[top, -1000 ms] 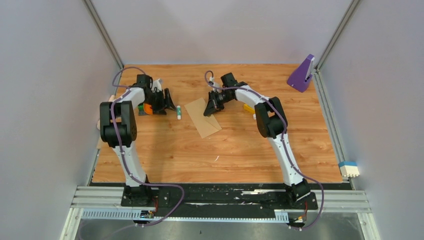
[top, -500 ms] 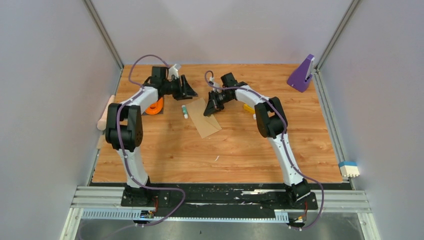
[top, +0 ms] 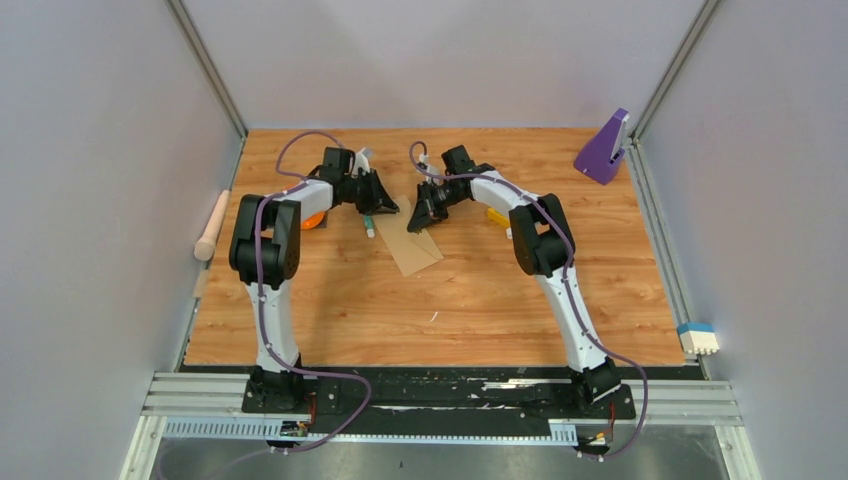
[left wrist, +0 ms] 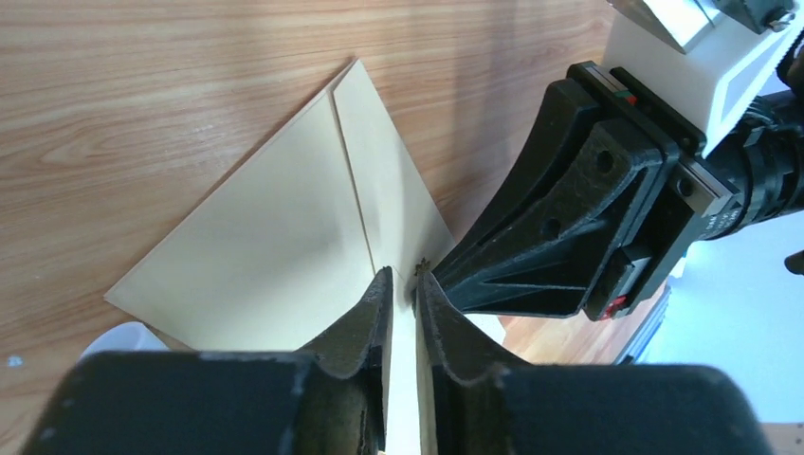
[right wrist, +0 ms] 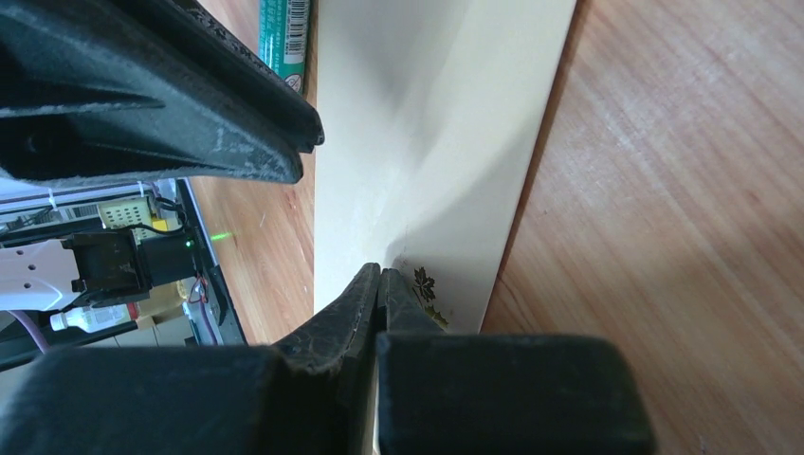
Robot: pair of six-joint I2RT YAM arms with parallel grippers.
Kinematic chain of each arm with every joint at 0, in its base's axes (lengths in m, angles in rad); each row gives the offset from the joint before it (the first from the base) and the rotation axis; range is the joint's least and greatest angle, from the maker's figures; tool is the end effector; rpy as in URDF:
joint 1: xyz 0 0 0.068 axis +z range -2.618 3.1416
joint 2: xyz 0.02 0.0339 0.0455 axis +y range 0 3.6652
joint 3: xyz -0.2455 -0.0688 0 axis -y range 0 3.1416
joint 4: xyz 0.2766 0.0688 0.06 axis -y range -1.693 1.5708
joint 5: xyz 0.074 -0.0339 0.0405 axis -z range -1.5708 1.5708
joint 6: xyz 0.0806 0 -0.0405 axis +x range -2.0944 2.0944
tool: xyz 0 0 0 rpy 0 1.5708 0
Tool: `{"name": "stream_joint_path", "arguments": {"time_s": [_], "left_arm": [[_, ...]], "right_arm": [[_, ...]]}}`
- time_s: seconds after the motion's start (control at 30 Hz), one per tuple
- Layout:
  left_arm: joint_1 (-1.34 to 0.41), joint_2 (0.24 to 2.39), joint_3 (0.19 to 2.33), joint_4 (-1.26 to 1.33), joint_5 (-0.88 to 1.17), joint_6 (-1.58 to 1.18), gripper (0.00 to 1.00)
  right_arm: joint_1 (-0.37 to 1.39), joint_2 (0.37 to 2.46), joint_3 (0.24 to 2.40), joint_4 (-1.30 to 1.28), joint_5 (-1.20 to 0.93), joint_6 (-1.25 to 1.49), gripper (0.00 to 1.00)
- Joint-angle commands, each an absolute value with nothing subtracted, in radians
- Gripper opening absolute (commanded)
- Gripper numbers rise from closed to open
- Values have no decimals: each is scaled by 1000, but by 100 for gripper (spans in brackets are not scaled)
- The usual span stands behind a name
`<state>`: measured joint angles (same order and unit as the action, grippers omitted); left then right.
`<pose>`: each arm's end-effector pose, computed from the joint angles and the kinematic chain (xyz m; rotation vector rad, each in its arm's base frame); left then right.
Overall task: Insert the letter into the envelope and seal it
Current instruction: Seal the envelope flap on the envelope.
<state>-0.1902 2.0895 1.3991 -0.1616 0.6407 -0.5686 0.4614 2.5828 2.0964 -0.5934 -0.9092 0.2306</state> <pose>0.4666 -0.1389 0.0925 -0.1630 2.4963 -1.1105 0.4722 0.3058 0.0585 -0.6243 2.5818 1.4362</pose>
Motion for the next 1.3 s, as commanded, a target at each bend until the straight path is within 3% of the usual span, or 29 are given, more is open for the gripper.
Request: {"name": "stream_joint_path", "arguments": {"time_s": [0.0, 0.13, 0.97, 1.27], "left_arm": [[-192, 2115, 1418, -165, 621, -570, 14], [-192, 2154, 1418, -171, 625, -584, 0], [-199, 2243, 1444, -260, 579, -541, 0], [-200, 2248, 1445, -264, 572, -537, 0]], "right_arm": [[469, 2615, 2085, -627, -832, 204, 0], [469, 2611, 2084, -626, -843, 204, 0], [465, 2692, 2175, -501, -867, 374, 0], [448, 2697, 2123, -405, -996, 475, 0]]}}
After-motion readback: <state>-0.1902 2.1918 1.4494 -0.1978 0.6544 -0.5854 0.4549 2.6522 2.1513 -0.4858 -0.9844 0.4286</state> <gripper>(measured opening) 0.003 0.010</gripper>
